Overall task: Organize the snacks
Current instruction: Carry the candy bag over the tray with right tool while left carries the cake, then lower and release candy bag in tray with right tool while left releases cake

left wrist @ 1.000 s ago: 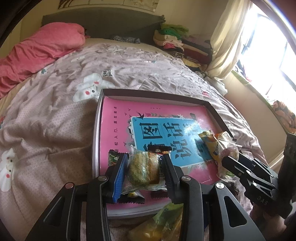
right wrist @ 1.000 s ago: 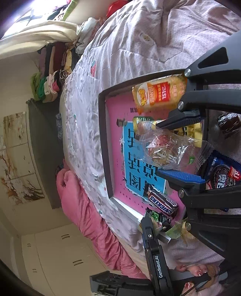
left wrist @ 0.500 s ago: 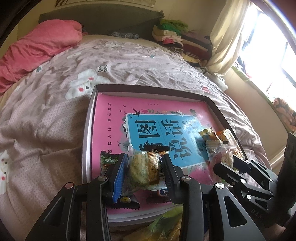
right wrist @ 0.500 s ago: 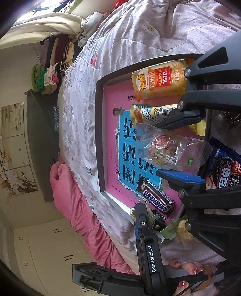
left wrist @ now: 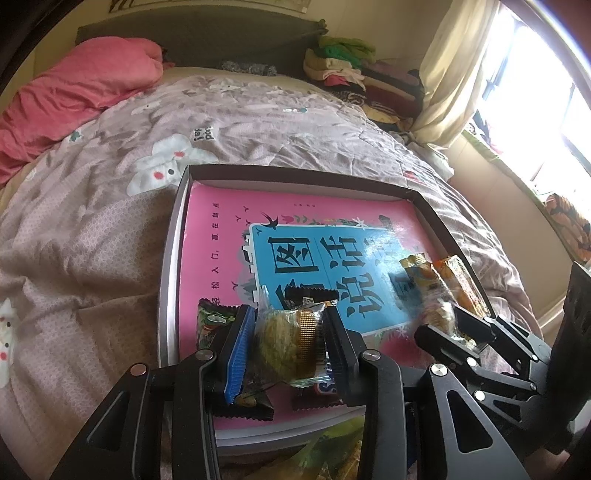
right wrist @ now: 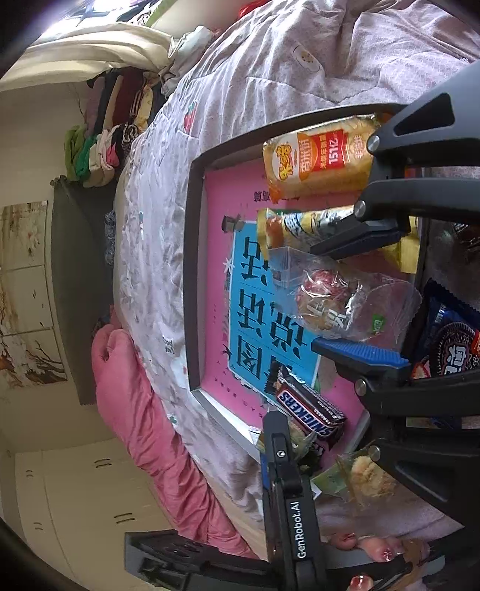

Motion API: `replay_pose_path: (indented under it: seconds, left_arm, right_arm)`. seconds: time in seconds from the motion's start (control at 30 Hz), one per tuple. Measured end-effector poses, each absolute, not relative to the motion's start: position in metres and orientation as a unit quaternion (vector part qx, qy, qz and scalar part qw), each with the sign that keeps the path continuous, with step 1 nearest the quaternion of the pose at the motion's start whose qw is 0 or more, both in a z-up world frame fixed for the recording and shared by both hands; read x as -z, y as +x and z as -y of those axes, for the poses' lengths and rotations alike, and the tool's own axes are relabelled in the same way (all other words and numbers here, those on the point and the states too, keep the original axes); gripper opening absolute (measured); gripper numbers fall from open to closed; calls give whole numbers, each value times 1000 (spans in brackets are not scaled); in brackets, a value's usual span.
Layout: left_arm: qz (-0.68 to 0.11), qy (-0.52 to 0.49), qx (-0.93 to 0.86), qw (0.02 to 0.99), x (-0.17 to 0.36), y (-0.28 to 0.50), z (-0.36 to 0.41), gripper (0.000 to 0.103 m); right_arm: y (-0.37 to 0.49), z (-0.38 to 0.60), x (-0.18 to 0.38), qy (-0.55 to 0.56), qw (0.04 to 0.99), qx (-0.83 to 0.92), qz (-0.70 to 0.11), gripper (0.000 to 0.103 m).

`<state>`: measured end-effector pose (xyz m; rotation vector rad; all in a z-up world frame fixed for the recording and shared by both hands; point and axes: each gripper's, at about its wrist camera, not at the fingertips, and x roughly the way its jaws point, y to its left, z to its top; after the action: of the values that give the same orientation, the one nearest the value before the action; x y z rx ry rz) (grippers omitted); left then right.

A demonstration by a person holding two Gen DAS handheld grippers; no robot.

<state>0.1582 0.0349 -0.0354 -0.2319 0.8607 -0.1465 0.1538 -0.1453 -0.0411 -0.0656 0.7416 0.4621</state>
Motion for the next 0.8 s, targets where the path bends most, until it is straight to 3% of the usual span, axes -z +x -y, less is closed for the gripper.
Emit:
replay_pose_path:
  seconds: [0.8]
  left_arm:
    - [-412,-121,81,900,28,152,-37,40]
  right_arm:
    - [141,165,27,-13,915,-212,-344,47]
